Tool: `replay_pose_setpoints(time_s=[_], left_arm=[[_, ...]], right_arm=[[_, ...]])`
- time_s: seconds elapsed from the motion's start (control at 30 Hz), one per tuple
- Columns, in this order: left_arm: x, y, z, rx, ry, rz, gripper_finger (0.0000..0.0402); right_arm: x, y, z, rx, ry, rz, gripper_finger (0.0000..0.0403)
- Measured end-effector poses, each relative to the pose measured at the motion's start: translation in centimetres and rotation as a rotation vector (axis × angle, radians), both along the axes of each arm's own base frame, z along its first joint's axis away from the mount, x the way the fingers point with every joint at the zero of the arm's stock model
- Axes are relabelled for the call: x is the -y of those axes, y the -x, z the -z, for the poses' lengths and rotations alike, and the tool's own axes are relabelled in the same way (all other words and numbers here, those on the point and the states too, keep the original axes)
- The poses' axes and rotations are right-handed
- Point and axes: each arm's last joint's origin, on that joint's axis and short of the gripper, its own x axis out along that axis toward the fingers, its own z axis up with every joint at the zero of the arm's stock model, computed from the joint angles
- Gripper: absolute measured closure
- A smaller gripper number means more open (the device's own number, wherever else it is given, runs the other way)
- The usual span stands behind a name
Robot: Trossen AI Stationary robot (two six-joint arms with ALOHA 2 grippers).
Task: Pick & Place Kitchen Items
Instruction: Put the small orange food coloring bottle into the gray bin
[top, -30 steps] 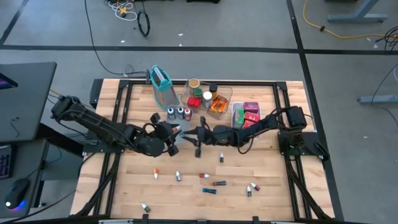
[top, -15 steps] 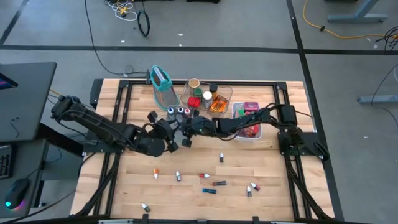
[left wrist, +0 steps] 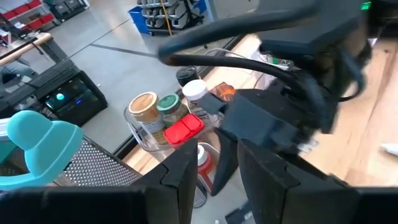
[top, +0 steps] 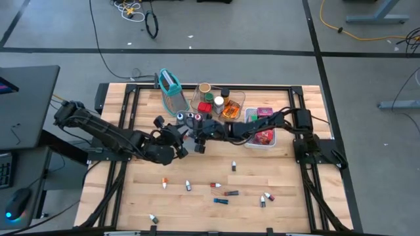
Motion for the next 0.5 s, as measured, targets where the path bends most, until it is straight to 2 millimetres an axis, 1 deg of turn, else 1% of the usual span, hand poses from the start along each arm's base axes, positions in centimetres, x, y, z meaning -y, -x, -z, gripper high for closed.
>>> replay_pose_setpoints(time_s=[0.1,0.17,0.3,0.5], left_arm=[[0.0,0.0,0.0,-0.005,0.005,0.008,0.0277],[0.1,0.0,0.1,-0.009,0.022,0.024,0.0277],[0.2,-0.1,0.2,-0.013,0.083,0.065,0.0277],[0.9,-0.3,0.6,-0.032,0.172,0.142,0.0282]], right_arm=[[-0.1,0.0,-0.1,-0.004,0.022,-0.006,0.0208],[-0.2,0.2,-0.8,0.007,0.024,-0.008,0.02],[-1.0,0.9,-3.3,0.025,0.028,-0.02,0.0196],[-2.7,3.3,-6.4,-0.089,0.054,-0.088,0.0204]])
